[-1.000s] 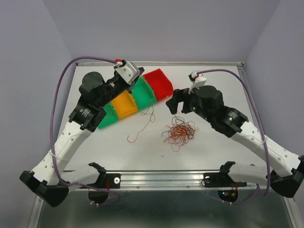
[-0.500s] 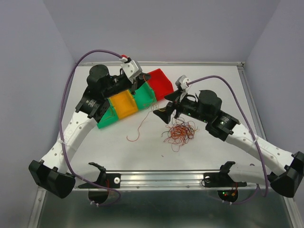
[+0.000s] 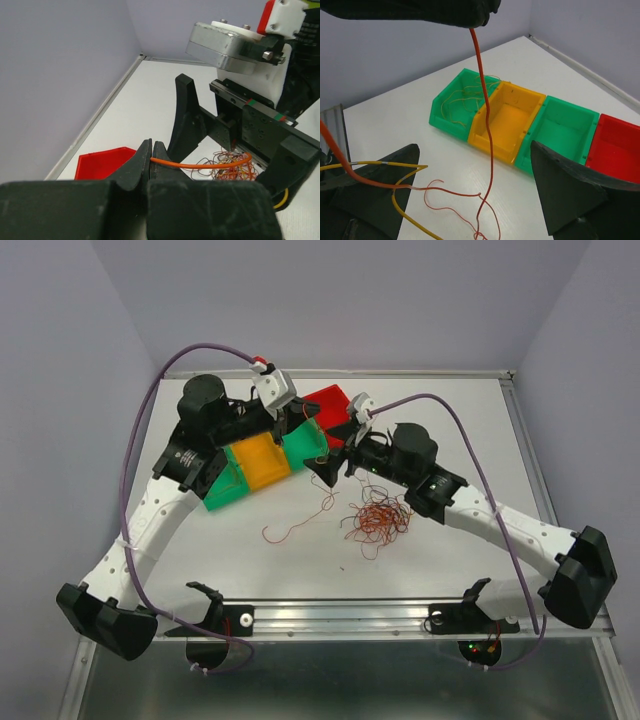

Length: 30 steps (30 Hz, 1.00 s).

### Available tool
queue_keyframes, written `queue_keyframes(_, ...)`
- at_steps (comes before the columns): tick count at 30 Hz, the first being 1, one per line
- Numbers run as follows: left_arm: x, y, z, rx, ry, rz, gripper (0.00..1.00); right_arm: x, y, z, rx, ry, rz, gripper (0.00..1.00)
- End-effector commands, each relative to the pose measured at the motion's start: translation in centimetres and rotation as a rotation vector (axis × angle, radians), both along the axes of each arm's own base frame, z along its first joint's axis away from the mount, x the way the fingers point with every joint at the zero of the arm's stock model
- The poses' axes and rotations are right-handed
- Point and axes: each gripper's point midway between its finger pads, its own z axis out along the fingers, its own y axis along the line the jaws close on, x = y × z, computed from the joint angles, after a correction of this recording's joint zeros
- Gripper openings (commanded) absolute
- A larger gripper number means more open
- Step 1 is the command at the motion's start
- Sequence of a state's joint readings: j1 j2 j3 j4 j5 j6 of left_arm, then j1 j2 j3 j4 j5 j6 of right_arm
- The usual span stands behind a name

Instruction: Untangle the cables

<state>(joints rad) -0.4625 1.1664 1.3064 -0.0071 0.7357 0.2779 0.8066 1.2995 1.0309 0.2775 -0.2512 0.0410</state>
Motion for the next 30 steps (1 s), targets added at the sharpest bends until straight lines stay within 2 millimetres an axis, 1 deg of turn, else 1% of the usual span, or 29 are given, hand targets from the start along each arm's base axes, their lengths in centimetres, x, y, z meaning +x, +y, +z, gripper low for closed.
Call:
queue_keyframes(1,-3.4,0.4,4.5,-0.054,-0.069,-0.084,0.00,0.1,0.9,1.9,0.042,-0.124,0.032,0.94)
queue_keyframes(3,-4.0,0.5,5.1,-0.062,-0.077,-0.093,0.00,0.0,1.2,1.3,0.033,-0.120,0.057,0.84)
queue_keyframes(5,-4.2,0.7,5.5,-0.068,-0.085,-0.089,0.00,-0.1,1.4,0.6,0.022,-0.110,0.071,0.72)
queue_keyframes(6,-4.4,0.9,5.9,-0.073,-0.092,-0.080,0.00,-0.1,1.6,0.3,0.019,-0.107,0.079,0.55)
queue_keyframes(8,-4.4,1.3,6.4,-0.076,-0.110,-0.060,0.00,-0.4,1.8,-0.7,0.004,-0.099,0.103,0.28)
queue_keyframes(9,-4.4,1.5,6.7,-0.079,-0.115,-0.046,0.00,-0.7,1.8,-0.8,0.009,-0.101,0.116,0.05)
queue_keyframes(10,-4.4,1.7,7.0,-0.082,-0.124,-0.034,0.00,-0.9,1.8,-1.0,0.010,-0.103,0.122,0.01)
queue_keyframes(13,-3.5,2.7,8.1,-0.098,-0.157,0.054,0.00,-1.5,1.6,-0.8,0.037,-0.104,0.143,0.00)
queue_keyframes(15,-1.6,3.6,7.9,-0.110,-0.165,0.161,0.00,-1.4,1.3,0.0,0.064,-0.094,0.124,0.00)
queue_keyframes(16,-0.5,4.0,7.4,-0.109,-0.150,0.208,0.00,-1.2,1.2,0.5,0.078,-0.091,0.106,0.01)
queue_keyframes(17,1.6,4.5,6.8,-0.114,-0.137,0.273,0.00,-1.4,1.0,1.3,0.090,-0.102,0.105,0.01)
queue_keyframes(18,3.2,5.4,6.1,-0.109,-0.111,0.317,0.00,-1.6,0.9,1.7,0.100,-0.107,0.111,0.00)
queue_keyframes(19,4.6,5.9,5.2,-0.102,-0.081,0.344,0.00,-1.8,0.8,2.2,0.108,-0.114,0.116,0.01)
queue_keyframes(20,6.6,6.0,3.7,-0.085,-0.036,0.363,0.00,-2.4,0.5,3.1,0.128,-0.128,0.125,0.00)
queue_keyframes(21,7.8,6.2,2.7,-0.077,-0.005,0.375,0.00,-2.5,0.5,3.0,0.127,-0.126,0.132,0.00)
queue_keyframes(22,8.9,6.6,1.7,-0.070,0.023,0.386,0.00,-3.2,0.2,3.8,0.142,-0.144,0.150,0.00)
queue_keyframes(23,10.8,7.2,-0.1,-0.054,0.071,0.406,0.00,-3.5,0.0,4.1,0.152,-0.144,0.154,0.01)
queue_keyframes(25,12.2,7.1,-2.0,-0.032,0.119,0.403,0.00,-4.0,-0.5,5.3,0.175,-0.160,0.160,0.01)
queue_keyframes(26,13.4,6.9,-4.0,-0.003,0.163,0.399,0.00,-4.3,-0.5,5.7,0.183,-0.166,0.165,0.01)
queue_keyframes(27,13.5,6.3,-4.8,0.012,0.195,0.371,0.00,-4.4,-0.6,6.2,0.192,-0.177,0.165,0.01)
queue_keyframes(28,13.6,6.1,-6.2,0.031,0.241,0.355,0.00,-4.4,-0.8,6.8,0.204,-0.183,0.159,0.01)
queue_keyframes(29,14.0,5.3,-8.2,0.050,0.300,0.314,0.00,-4.2,-0.9,7.2,0.211,-0.189,0.150,0.00)
queue_keyframes(30,14.1,5.0,-9.3,0.064,0.339,0.297,0.00,-4.3,-1.0,8.2,0.233,-0.209,0.145,0.01)
